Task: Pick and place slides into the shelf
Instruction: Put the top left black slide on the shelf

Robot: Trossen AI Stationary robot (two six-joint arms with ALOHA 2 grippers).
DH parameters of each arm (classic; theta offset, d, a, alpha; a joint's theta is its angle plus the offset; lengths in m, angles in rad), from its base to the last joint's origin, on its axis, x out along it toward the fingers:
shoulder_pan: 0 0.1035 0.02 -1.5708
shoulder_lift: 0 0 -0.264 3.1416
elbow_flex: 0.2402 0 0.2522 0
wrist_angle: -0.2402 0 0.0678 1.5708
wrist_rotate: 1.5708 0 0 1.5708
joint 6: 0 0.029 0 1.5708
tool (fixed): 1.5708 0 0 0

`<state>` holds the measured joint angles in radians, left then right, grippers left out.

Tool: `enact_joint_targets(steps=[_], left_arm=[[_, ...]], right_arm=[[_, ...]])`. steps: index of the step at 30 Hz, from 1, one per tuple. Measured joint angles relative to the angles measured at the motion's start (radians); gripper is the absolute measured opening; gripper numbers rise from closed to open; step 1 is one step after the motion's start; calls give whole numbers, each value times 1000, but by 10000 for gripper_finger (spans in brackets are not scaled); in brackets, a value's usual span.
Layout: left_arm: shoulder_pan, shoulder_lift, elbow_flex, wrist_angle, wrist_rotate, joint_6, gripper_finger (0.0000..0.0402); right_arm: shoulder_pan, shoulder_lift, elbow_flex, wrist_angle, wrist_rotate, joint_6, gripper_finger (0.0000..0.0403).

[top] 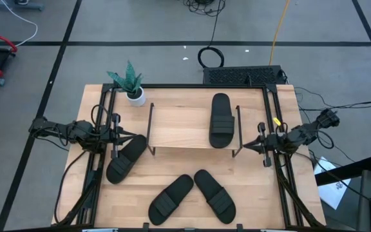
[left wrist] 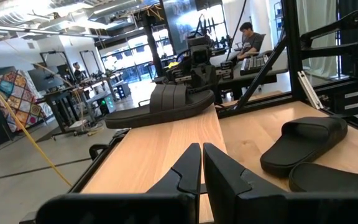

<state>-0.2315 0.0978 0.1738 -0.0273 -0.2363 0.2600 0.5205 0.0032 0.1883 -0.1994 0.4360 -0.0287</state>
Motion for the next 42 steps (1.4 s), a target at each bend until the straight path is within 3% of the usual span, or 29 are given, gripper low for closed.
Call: enact_joint_targets(steps=[6,13,21,25,29,32,37,42], left_arm=[[0,0,0,0,0,1,26],[0,0,0,2,0,0,26],[0,0,-2,-29,25,-74,26],[0,1,37,-76,-77,-148,26],[0,36,146,-161,-126,-129,26],[0,91,236,-187,-222,-105,26],[6,241,426,-455,-325,-222,26],[38,411,632,-859,-256,-386,26]], right_arm=[[0,0,0,49,-100,-106,0],[0,0,0,73,-42,-259,0],[0,0,0,174,-44,-413,0],[0,0,0,241,-43,-432,0],[0,0,0,252,-44,-428,0],[0,0,0,253,-44,-428,0],[0,0,0,252,-44,-425,0],[0,2,0,250,-45,-390,0]])
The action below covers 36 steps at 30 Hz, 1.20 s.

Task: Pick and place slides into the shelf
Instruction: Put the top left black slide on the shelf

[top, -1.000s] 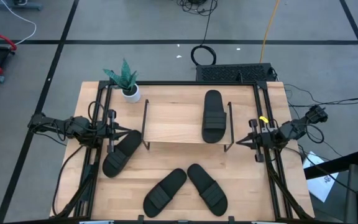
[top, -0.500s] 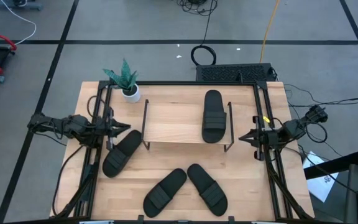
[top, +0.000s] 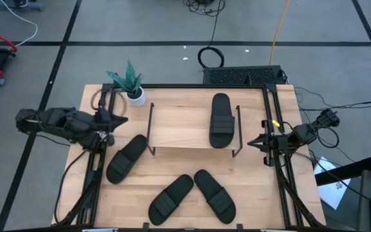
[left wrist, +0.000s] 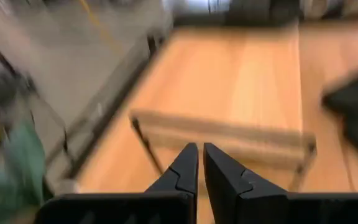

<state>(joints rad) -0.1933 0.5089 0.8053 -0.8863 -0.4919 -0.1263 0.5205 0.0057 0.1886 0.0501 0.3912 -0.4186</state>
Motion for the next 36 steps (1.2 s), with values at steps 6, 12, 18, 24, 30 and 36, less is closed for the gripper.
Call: enact_joint_targets(steps=[6,12,18,24,30,36], left_arm=[[33,117,84,-259,229,-147,30],[36,142,29,-290,465,-190,86],[36,142,-56,-295,518,-191,183],[36,173,-97,-319,602,-229,250],[36,199,-97,-368,681,-136,255],[37,228,-97,-239,799,-44,255]], right_arm=[[0,15,0,-13,-3,18,1],[0,29,0,-13,-4,38,15],[0,41,0,-10,-4,41,35],[0,41,0,-9,-4,65,52],[0,41,0,-9,-4,68,62],[0,41,0,-9,-4,116,64]])
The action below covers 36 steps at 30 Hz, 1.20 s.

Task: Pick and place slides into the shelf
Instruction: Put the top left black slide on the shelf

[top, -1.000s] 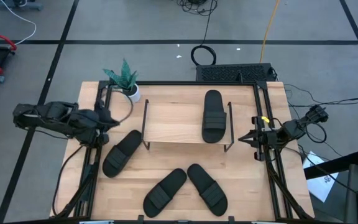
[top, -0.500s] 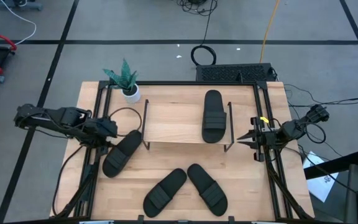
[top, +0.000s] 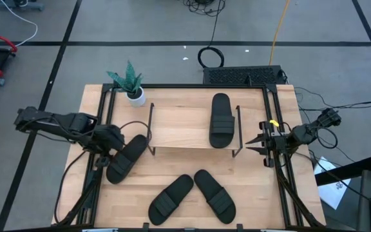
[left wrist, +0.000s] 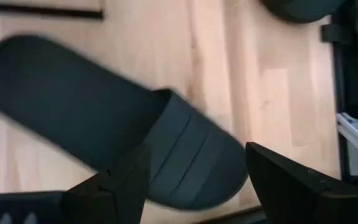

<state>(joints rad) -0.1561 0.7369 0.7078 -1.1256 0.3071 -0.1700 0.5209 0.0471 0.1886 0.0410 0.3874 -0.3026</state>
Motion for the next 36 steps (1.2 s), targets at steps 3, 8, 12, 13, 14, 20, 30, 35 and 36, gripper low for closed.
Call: enact_joint_targets(steps=[3,8,12,13,14,20,30,35,36], left_arm=[[13,28,0,35,8,33,255],[56,101,0,38,5,28,255],[55,121,0,69,1,-46,255],[45,120,0,84,2,-83,255],[28,119,0,100,6,-113,255],[-114,73,0,223,24,-283,255],[-508,17,0,264,-415,-569,255],[-681,61,0,252,-684,-597,255],[-702,77,0,246,-710,-600,255]], right_arm=[[0,0,0,0,1,3,64],[0,0,0,0,1,3,64],[0,0,0,-4,1,3,64],[0,0,0,-8,1,3,64],[0,0,0,-10,1,3,64],[0,0,0,-14,0,7,64],[0,0,0,-16,0,41,64],[0,0,0,-16,0,40,64],[0,0,0,-16,0,40,64]])
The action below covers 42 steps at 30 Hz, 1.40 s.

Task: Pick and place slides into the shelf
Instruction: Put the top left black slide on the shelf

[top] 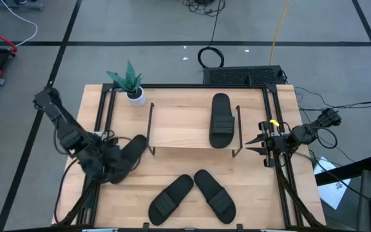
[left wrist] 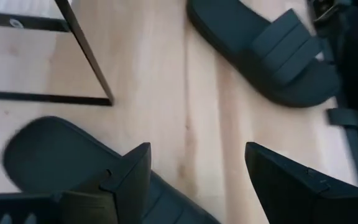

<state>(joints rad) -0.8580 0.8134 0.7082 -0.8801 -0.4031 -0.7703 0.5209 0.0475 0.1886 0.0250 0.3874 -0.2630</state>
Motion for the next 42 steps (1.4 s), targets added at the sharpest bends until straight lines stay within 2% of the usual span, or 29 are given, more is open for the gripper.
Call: enact_joint_targets(steps=[4,9,18,23,25,28,33,42], left_arm=[[-49,71,0,-57,-24,-78,255],[-90,153,0,-52,32,-183,255],[-225,224,0,-62,27,-398,255],[-250,304,0,-125,-71,-397,255],[-250,352,0,-149,-78,-382,255],[-250,419,0,-164,-63,-367,255],[-253,478,5,-169,21,-407,255],[-284,483,5,-219,17,-475,255]], right_arm=[[0,0,0,0,0,0,64],[0,0,0,-1,0,-3,64],[0,0,0,-8,0,14,64],[0,0,0,-8,0,16,64],[0,1,0,-8,0,17,64],[0,10,0,-8,0,31,64],[0,38,0,-8,0,42,64],[0,82,0,10,1,42,64]])
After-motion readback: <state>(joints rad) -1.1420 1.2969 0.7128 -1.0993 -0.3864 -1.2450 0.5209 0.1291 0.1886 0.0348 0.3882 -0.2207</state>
